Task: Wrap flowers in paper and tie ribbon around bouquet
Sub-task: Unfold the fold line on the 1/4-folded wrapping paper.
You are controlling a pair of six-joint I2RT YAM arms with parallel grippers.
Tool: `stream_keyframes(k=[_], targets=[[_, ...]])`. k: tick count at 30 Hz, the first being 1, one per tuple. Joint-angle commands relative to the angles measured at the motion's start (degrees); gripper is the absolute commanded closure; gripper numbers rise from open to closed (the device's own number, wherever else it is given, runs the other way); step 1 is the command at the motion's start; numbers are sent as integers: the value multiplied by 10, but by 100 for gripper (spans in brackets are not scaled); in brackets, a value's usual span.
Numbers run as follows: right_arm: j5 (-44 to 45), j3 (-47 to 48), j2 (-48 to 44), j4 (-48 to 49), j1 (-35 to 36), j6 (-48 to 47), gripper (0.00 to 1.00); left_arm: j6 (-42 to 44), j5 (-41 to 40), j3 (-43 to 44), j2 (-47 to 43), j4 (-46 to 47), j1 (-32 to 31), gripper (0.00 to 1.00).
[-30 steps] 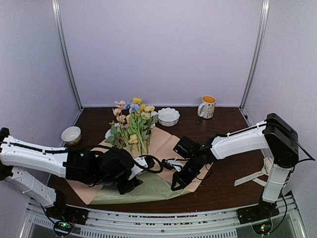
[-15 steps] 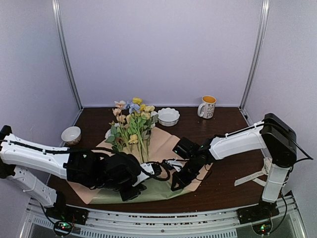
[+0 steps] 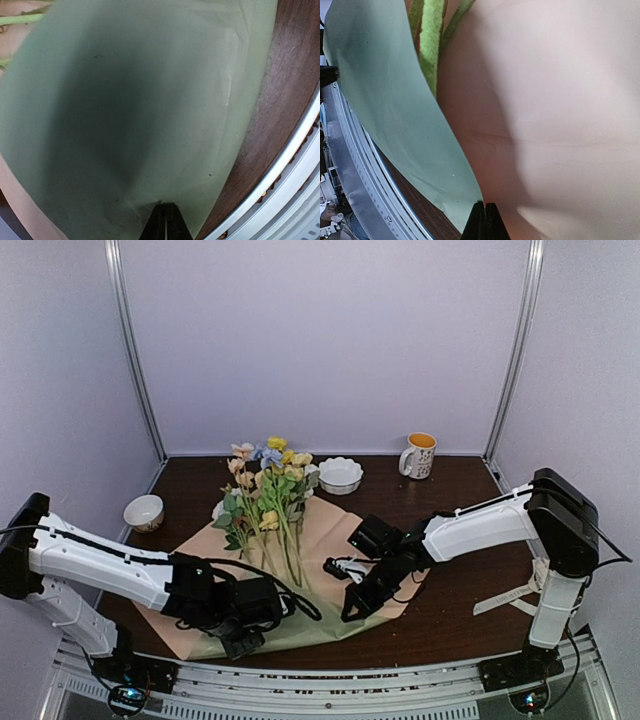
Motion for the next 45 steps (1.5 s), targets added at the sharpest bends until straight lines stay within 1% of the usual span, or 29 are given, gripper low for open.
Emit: stream_keyframes(k=[1,5,9,14,17,22,24,26,27,31,36,39,40,41,42,43,44,45], targets=[[11,-2,-7,22,-2,3,100,1,34,-9,58,32,-5,95],[28,-5,-6,19,-2,2,100,-62,51,-29,69,8,-4,96],[41,-4,-7,9,-3,5,100,-135,84,-91,58,30,-14,97],[80,-18,-22,-14,-3,5,100,-183,115,-127,62,55,-36,99],[85,-24,-20,-22,-3,5,100,-215,136,-162,52,83,-39,100],[86,-22,-25,-32,-3,14,100,-231,124,-179,15,91,-43,100],[85,-25,-35,-27,-3,22,96,-230,120,-180,5,101,-43,100],[83,-25,-43,-25,-3,27,89,-227,117,-181,7,107,-43,100],[84,-24,-47,-31,-3,29,87,-225,117,-180,9,108,-43,100],[112,-4,-79,-71,-3,23,82,-225,101,-175,16,105,-43,100],[200,47,-139,-142,-3,11,68,-238,76,-173,14,101,-43,100],[296,115,-170,-212,-3,-20,60,-246,71,-178,6,101,-47,100],[336,143,-177,-235,-3,-31,53,-247,68,-179,2,101,-48,100],[376,168,-184,-253,-3,-42,43,-246,65,-179,-2,101,-48,100],[414,201,-193,-265,-2,-58,25,-244,62,-180,-7,101,-48,100],[455,224,-200,-272,-3,-73,4,-243,59,-181,-13,100,-48,100],[475,247,-208,-274,-3,-93,0,-244,56,-183,-18,101,-49,100],[492,275,-214,-276,-3,-115,0,-245,54,-185,-23,102,-49,100]])
